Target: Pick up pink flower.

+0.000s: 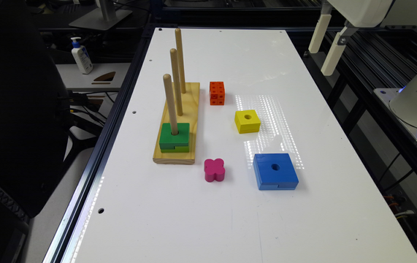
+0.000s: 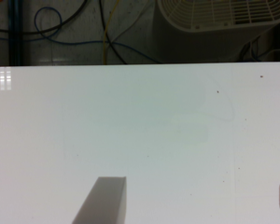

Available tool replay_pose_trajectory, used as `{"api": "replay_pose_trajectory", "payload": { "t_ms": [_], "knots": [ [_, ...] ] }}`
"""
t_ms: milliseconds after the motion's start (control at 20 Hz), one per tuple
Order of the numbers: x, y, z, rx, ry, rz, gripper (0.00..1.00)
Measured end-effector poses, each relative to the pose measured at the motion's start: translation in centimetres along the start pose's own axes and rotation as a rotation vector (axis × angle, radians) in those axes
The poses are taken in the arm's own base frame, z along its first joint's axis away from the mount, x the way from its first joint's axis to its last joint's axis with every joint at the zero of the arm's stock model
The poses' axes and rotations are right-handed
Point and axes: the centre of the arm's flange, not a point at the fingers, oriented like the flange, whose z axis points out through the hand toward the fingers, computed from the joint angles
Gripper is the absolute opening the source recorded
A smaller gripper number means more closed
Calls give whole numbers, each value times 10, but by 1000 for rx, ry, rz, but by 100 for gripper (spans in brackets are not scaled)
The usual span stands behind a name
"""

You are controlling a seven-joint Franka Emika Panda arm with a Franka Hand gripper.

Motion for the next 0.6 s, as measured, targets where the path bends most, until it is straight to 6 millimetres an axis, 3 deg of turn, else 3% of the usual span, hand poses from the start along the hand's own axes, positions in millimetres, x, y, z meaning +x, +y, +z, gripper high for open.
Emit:
{"api": "replay_pose_trajectory", "payload": {
  "t_ms": [600],
  "knots": [
    [-2,-3,-1,2,5,-10,100]
  ]
}}
